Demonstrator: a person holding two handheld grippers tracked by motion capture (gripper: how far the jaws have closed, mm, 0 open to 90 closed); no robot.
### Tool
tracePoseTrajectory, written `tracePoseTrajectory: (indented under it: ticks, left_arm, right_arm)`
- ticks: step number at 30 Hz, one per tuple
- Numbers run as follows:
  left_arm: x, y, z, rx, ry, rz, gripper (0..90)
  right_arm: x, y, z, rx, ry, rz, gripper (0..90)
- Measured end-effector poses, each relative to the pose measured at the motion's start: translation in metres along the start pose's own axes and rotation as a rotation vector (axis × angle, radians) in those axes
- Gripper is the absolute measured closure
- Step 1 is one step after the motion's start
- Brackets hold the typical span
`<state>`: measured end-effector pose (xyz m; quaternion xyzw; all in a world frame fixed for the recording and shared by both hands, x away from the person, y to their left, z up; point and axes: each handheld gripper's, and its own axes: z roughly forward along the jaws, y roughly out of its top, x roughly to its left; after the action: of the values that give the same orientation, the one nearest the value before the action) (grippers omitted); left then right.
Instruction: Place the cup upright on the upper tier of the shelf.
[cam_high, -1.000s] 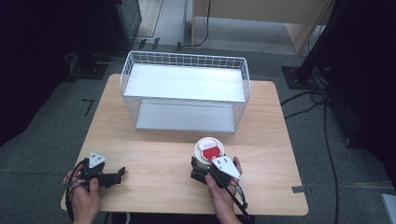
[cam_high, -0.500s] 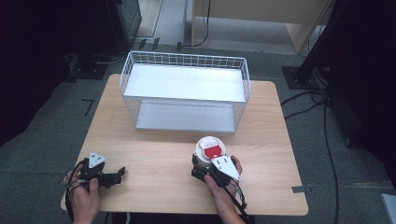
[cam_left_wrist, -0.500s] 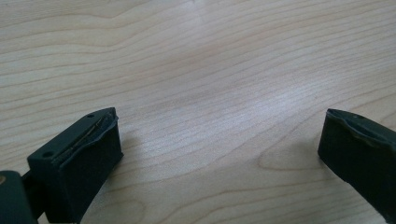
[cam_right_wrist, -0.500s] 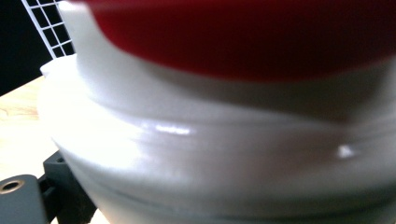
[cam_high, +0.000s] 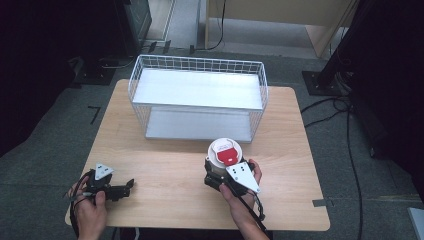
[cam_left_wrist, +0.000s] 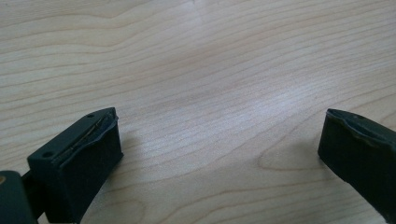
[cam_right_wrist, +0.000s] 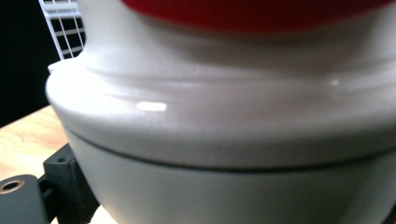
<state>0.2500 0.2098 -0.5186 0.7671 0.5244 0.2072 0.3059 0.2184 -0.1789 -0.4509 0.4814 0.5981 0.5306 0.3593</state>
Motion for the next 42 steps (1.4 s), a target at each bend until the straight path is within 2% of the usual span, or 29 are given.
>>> tracePoseTrajectory:
  ticks: [4,9,11,15,24,32,42]
  left_arm:
    - [0.0,0.0,0.0,0.0,0.0,-0.001,0.0]
    - [0.0,0.0,0.0,-0.003,0.0,-0.001,0.0]
    - [0.0,0.0,0.0,-0.002,0.0,0.0,0.0]
    - [0.0,0.0,0.0,-0.002,-0.001,-0.002,0.0]
    - [0.0,0.0,0.0,-0.002,-0.001,-0.002,0.0]
    - [0.0,0.0,0.0,-0.002,-0.001,-0.002,0.0]
    - [0.0,0.0,0.0,-0.004,-0.002,-0.003,0.0]
  right_arm:
    - [-0.001,0.012,0.001,-0.028,0.0,0.0,5.4]
    - [-0.006,0.038,0.004,-0.079,-0.012,0.018,5.4]
    - [-0.006,0.042,0.005,-0.087,-0.013,0.021,5.4]
    - [-0.01,0.065,0.007,-0.134,-0.017,0.033,5.4]
    - [-0.011,0.102,0.015,-0.195,-0.026,0.016,5.4]
    - [-0.008,0.126,0.023,-0.229,-0.027,-0.003,5.2]
    - [-0.008,0.163,0.046,-0.263,-0.048,0.005,5.2]
